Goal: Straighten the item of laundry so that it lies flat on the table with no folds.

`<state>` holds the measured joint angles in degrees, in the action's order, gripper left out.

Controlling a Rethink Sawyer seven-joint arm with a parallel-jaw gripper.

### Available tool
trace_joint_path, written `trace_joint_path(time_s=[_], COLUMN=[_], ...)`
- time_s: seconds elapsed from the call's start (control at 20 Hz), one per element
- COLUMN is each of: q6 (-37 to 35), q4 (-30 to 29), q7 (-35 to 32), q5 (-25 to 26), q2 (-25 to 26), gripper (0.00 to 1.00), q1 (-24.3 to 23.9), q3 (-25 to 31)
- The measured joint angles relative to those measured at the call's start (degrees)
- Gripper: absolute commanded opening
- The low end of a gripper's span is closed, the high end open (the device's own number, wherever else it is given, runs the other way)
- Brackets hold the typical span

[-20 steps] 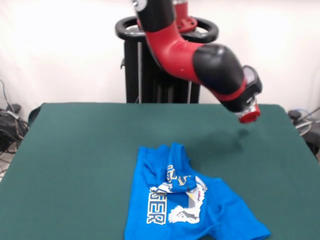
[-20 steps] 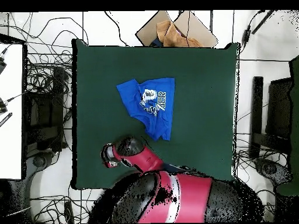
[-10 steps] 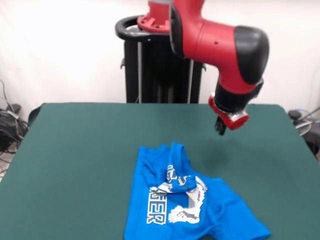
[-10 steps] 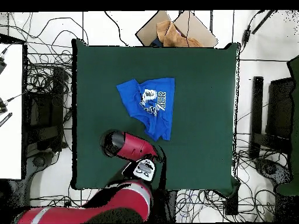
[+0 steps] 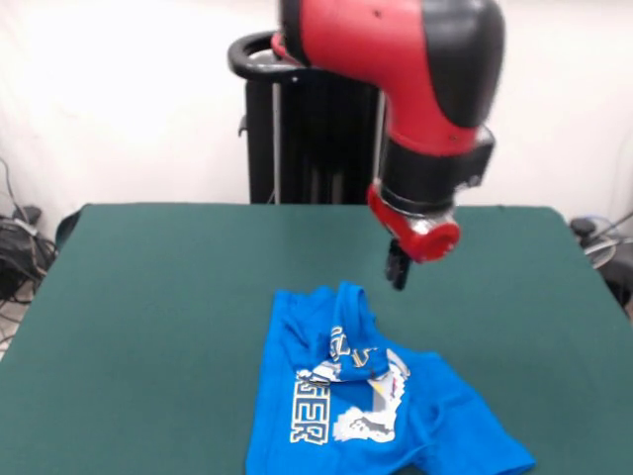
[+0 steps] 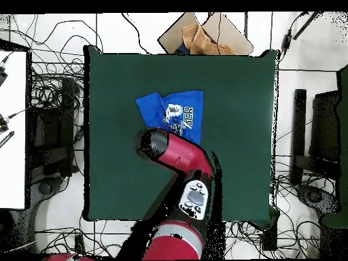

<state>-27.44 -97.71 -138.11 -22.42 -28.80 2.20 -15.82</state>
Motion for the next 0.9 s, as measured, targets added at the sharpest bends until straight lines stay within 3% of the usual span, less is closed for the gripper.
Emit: trace_joint_path(time_s=[0.4, 0.9], q6=[-2.1, -2.1], q4=[6.6, 10.4], q7=[0.0, 0.0], q5=[1.2, 3.8], q2=[-1.9, 3.9], gripper=[0.0, 0.0], q1=[-5.6, -9.8], q3=[-1.5, -0.8])
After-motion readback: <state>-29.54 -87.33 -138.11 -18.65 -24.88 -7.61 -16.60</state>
